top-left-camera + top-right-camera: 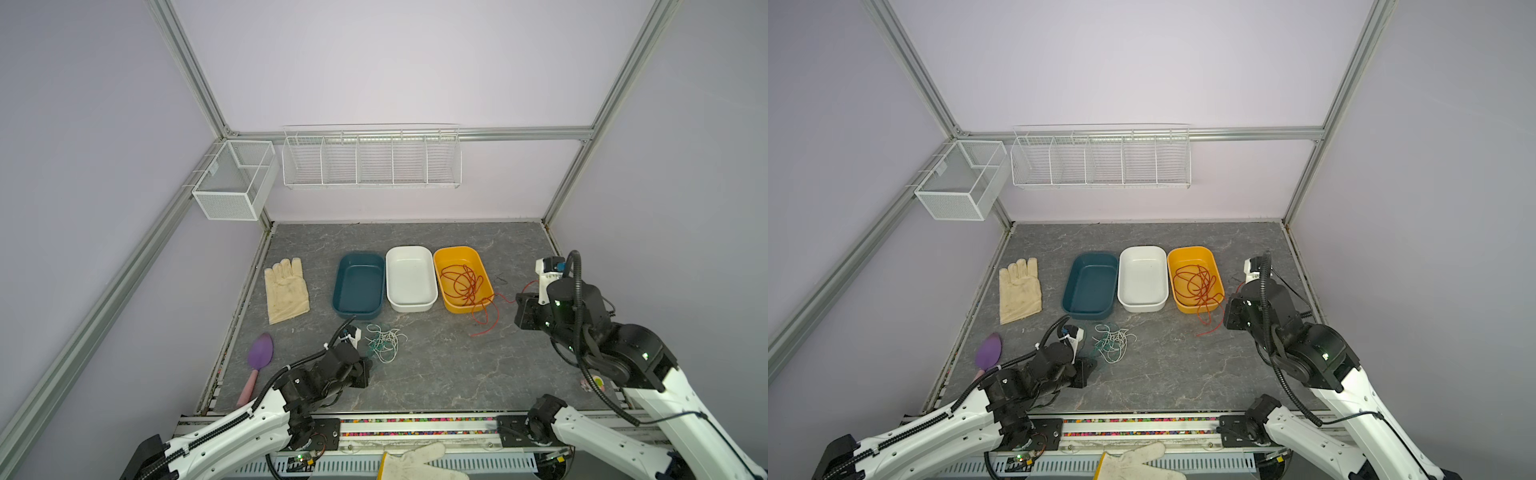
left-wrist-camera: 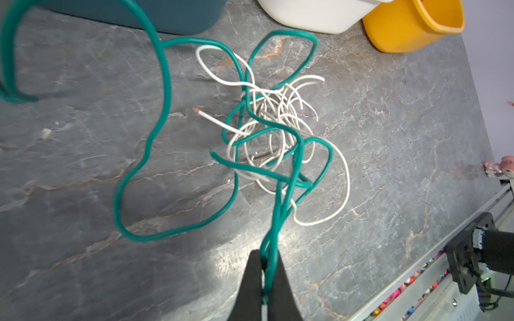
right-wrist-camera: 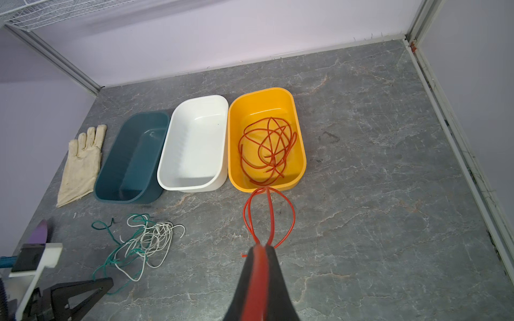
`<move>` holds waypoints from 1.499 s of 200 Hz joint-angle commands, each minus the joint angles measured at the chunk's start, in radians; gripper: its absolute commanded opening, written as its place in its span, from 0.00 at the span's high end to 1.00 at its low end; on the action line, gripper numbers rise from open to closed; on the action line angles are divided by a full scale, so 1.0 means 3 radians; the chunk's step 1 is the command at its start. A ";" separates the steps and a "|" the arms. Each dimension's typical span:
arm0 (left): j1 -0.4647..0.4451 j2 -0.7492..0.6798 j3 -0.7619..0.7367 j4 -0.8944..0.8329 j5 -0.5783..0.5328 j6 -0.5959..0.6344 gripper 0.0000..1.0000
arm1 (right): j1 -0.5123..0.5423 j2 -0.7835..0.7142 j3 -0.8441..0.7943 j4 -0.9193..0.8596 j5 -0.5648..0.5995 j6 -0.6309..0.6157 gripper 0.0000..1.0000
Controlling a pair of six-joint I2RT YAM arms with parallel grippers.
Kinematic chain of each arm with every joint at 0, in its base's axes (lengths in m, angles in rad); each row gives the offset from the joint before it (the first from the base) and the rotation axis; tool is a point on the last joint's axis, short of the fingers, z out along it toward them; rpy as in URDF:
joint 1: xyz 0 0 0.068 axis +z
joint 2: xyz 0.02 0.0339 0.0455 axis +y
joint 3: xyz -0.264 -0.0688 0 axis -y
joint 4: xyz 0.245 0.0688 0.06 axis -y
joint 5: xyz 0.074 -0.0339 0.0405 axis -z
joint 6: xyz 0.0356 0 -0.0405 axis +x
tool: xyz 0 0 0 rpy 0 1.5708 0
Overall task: Untangle the cables
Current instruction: 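Lift the red wire with the right gripper and carry it over the yellow tub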
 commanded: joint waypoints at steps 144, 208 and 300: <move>-0.0267 0.0550 0.0099 0.0973 0.0218 -0.0121 1.00 | -0.1007 0.1569 0.0786 0.0534 -0.1021 -0.0295 0.94; -0.0426 0.0988 0.0161 0.1381 0.0263 -0.0169 1.00 | -0.1054 0.1994 0.0911 0.0570 -0.0737 -0.0334 0.94; -0.0439 0.0999 0.0090 0.1457 0.0258 -0.0196 1.00 | -0.1060 0.1988 0.0694 0.0738 -0.0027 -0.0315 0.94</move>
